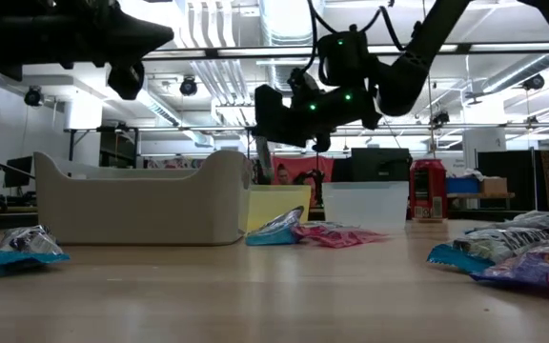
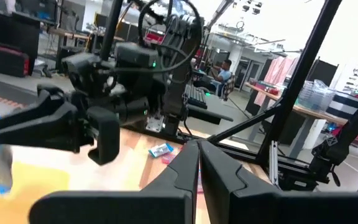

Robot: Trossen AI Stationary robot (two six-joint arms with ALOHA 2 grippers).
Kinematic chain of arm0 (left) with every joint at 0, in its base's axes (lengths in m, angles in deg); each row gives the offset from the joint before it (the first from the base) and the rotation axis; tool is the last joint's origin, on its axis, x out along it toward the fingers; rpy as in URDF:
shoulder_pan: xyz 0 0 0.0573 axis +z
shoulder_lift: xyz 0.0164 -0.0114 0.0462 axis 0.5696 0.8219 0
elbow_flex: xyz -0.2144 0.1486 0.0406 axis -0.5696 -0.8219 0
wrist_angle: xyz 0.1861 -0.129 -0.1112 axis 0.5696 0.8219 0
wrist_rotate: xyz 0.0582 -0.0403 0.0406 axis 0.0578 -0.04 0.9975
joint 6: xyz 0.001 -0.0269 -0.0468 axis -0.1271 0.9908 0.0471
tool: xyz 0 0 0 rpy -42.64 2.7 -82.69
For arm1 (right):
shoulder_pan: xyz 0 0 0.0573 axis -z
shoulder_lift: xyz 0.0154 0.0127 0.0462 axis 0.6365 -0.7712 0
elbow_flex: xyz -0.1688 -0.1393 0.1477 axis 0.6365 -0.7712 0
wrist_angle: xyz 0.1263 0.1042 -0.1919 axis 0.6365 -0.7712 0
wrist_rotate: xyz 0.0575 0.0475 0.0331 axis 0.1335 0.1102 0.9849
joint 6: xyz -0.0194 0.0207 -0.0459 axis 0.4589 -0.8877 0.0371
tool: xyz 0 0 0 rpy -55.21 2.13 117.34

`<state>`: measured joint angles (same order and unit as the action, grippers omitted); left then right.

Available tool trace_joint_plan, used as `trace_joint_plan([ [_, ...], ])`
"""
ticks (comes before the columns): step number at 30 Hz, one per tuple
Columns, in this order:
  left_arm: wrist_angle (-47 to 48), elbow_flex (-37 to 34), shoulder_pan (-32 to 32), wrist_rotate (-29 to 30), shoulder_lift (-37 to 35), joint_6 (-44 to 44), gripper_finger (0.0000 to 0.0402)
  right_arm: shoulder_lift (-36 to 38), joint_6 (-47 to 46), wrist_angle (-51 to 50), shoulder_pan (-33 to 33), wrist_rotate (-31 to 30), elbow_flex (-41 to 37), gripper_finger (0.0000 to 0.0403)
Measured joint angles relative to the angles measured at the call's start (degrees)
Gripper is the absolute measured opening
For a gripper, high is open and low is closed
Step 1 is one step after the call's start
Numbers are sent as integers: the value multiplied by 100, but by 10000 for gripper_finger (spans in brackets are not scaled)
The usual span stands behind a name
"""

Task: Sort candy
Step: Put the white candy into the yellow bin, then put the red candy into the gray bin

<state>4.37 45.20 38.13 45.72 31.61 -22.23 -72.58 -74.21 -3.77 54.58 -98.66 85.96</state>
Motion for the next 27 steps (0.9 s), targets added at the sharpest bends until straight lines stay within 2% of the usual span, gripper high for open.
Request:
trace_joint_plan([
  [11, -10, 0, -291, 2, 191, 357, 0, 91, -216, -1792, -79, 133, 687, 213],
  [16, 285, 0, -571, 7, 196, 614, 0, 466, -188, -3023, -241, 454, 1000, 215],
  [21, 487, -2, -947, 37, 198, 909, 0, 916, -95, -4292, -563, 462, 1133, 215],
  [27, 716, 123, -1648, 175, 282, 1474, 0, 1544, -70, -5279, -1090, 454, 1105, 215],
])
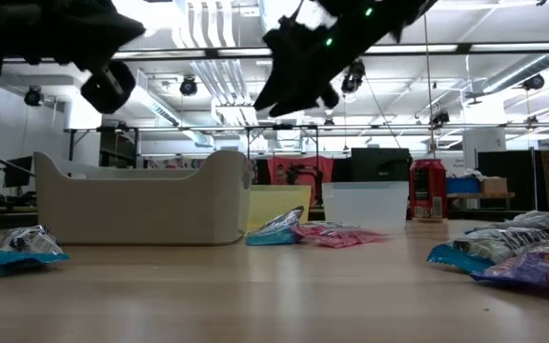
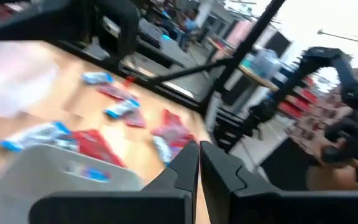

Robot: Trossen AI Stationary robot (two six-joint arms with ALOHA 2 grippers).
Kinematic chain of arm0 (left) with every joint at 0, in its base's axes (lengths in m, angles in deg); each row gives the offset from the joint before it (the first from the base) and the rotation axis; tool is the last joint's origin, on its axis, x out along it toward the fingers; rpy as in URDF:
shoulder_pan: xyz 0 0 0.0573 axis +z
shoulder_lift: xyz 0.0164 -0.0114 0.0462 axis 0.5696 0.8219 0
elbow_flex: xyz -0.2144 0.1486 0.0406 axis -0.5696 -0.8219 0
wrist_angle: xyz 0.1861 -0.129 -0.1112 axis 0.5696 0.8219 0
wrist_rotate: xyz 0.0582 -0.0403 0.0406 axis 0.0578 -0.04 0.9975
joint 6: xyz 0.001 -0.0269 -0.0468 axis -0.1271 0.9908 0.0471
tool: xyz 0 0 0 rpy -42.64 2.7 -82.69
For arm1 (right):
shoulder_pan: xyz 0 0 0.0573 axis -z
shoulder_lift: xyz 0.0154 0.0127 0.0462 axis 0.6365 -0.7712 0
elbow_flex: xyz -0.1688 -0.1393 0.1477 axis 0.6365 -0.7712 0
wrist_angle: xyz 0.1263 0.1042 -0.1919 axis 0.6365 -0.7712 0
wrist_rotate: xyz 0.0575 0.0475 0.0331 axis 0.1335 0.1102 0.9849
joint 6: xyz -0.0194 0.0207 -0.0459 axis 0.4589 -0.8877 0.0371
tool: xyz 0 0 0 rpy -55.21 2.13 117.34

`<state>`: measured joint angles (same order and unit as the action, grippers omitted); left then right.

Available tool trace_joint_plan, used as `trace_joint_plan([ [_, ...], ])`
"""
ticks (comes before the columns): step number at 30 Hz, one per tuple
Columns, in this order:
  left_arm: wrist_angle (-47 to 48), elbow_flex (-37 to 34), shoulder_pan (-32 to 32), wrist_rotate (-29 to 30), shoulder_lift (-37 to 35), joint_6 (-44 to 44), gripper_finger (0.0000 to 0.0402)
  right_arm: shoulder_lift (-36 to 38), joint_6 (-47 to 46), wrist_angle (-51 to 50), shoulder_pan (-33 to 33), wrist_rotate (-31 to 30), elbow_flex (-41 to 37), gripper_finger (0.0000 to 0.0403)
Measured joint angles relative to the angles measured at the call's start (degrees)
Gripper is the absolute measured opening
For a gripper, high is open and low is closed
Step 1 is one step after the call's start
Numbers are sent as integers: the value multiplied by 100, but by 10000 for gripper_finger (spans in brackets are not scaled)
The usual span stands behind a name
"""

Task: Sort candy
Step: Put the red candy into the gray bin

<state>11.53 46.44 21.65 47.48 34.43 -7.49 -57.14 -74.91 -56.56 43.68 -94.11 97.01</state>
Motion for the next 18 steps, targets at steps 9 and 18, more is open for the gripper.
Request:
trace_joint_plan([
  [9, 2572, 1569, -1744, 425, 708, 424, 0, 649, -6, -455, -944, 2, -50, 215],
  [18, 6585, 3335, -3763, 700, 2074, 1841, 0, 909, -9, -736, -1687, 6, -50, 215],
])
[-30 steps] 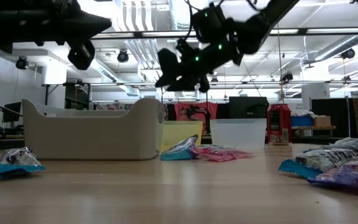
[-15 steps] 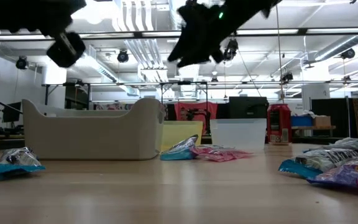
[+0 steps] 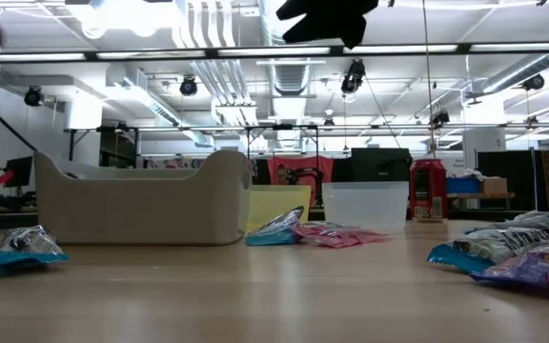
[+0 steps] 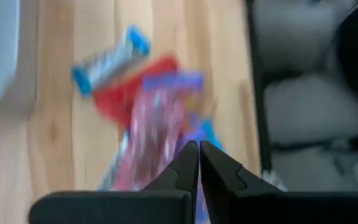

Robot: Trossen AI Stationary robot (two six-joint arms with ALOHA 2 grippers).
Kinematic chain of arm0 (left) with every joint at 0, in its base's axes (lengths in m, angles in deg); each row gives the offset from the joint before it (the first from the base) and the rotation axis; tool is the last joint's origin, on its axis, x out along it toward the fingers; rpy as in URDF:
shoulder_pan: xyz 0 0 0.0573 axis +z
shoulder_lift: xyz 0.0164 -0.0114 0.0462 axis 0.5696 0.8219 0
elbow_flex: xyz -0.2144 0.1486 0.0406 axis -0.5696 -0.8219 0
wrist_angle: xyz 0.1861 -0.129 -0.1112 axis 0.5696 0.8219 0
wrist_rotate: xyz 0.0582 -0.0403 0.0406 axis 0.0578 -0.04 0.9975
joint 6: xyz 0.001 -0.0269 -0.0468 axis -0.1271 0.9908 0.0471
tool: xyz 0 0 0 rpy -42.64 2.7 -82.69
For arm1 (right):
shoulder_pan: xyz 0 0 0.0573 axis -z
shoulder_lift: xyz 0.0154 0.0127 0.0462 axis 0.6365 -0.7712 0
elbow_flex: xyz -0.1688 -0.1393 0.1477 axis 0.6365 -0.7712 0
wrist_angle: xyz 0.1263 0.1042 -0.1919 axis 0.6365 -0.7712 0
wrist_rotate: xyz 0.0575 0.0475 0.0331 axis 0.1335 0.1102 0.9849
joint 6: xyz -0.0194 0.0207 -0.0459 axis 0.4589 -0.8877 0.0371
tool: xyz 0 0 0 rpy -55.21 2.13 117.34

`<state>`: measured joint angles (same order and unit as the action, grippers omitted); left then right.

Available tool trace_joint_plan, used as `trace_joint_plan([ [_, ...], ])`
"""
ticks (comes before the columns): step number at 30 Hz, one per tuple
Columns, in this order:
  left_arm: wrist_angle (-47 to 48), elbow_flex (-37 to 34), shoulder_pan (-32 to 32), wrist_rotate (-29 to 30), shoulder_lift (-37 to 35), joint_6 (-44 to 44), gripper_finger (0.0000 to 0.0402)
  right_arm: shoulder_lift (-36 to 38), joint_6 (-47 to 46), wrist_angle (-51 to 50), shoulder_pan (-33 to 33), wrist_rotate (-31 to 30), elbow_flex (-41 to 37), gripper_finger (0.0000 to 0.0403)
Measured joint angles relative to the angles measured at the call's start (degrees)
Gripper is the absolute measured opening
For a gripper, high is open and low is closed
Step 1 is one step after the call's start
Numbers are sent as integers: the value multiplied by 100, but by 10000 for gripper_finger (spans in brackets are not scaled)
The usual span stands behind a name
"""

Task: Sort candy
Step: Put the red candy into the gray bin

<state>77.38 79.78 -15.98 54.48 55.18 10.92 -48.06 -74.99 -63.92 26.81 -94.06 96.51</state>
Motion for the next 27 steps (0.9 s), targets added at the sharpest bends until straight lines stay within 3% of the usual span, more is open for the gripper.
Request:
trace_joint_plan([
  [5, 269, 266, -509, 374, 542, 799, 0, -4, 13, 1, -174, -2, 0, 215],
  [12, 256, 293, -550, 556, 1021, 1104, 18, -22, 13, -1, -193, -6, 0, 215],
  [27, 269, 293, -548, 486, 2305, 956, 188, -28, 0, -8, -193, -4, -24, 215],
])
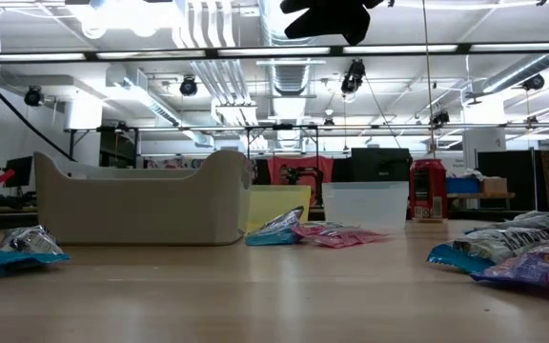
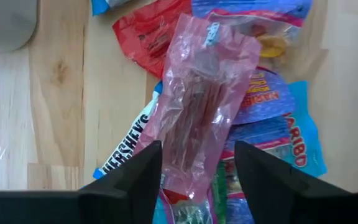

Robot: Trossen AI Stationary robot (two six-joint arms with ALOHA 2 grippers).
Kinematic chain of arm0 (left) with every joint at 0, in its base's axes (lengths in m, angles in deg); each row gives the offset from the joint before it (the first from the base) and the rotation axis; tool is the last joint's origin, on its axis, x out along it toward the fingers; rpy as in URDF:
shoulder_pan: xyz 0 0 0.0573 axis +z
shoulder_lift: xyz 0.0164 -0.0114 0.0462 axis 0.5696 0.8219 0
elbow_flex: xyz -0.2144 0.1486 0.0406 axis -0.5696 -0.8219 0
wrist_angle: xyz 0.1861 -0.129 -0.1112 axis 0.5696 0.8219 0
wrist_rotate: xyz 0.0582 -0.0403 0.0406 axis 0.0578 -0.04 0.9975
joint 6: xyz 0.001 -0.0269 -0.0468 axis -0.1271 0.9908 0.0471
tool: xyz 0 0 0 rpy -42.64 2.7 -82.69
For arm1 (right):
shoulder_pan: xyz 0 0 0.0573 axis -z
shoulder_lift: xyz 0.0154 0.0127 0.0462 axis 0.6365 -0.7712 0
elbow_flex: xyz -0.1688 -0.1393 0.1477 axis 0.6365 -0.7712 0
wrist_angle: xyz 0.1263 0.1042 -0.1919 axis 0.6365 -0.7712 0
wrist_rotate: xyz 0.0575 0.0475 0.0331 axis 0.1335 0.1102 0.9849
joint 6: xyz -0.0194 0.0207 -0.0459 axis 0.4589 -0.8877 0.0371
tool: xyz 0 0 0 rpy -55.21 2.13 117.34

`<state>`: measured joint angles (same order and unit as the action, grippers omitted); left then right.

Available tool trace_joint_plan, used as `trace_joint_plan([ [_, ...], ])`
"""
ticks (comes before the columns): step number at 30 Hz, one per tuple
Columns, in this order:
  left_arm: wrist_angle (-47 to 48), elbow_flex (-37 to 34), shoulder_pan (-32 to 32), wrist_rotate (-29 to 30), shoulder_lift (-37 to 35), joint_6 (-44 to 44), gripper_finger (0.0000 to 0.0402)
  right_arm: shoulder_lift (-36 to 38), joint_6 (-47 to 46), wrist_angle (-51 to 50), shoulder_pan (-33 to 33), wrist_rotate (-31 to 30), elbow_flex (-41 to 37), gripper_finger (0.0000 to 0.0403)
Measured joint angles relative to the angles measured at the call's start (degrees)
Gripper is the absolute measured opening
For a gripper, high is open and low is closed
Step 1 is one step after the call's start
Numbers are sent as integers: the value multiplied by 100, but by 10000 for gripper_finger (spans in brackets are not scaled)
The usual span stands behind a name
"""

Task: Sort candy
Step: Put the red candy into the gray bin

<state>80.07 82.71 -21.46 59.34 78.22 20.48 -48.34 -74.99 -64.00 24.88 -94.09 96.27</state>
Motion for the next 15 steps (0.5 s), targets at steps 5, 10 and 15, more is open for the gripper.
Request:
trace_joint_plan([
  [5, 16, 0, 0, 152, 215, 0, 191, -1, 11, 0, 0, 0, -2, 215],
  [10, 24, 0, 0, 153, 345, 0, 182, -2, 13, -2, 0, 0, -7, 215],
  [15, 39, 0, 0, 158, 483, 12, 169, -15, 11, -3, 0, 0, -34, 215],
])
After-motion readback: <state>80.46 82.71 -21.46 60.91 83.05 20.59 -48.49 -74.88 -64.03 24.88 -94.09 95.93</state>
